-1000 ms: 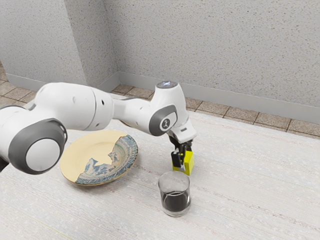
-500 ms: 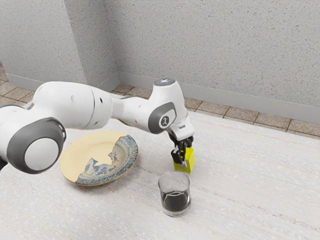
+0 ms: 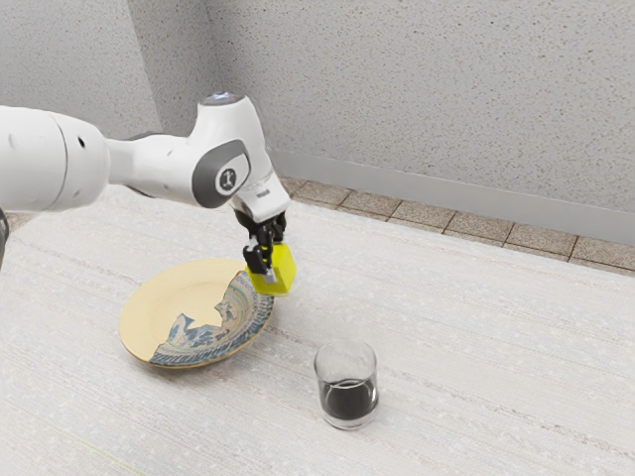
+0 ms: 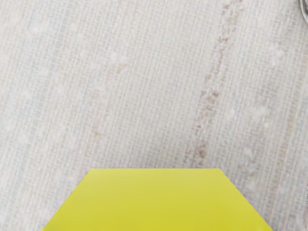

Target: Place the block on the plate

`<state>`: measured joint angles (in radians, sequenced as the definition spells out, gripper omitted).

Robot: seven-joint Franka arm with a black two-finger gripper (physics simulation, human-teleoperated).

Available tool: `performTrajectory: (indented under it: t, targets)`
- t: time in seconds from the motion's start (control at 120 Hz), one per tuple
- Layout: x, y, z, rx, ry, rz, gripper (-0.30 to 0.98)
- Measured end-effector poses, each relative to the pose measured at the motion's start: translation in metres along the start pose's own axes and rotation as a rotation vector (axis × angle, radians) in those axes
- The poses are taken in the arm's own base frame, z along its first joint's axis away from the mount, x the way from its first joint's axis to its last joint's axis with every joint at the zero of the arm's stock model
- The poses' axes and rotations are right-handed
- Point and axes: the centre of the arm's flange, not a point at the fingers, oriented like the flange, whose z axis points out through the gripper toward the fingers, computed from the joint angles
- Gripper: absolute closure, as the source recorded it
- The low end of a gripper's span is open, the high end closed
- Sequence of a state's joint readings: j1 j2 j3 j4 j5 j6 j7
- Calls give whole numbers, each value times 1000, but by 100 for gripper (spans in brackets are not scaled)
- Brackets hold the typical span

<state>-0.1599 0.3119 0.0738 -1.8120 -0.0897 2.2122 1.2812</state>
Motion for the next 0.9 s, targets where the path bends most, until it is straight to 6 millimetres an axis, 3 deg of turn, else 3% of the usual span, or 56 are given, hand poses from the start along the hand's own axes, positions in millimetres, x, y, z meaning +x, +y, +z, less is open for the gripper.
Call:
performTrajectory:
  t: [0.125,0.225,0.375,0.592,0.633,0.733,0.9]
  targets:
    - [-77,-9,-1,-20,-40,-124,30]
    - [-118,-1,17,-66,-67,-189,30]
    - [-150,20,49,-139,-92,-242,32]
    - [-155,19,49,-124,-89,-253,14]
    - [-151,16,29,-91,-74,-249,12]
    - [-127,-5,-57,32,-23,-216,8]
    - [-69,-11,-182,101,26,-295,4]
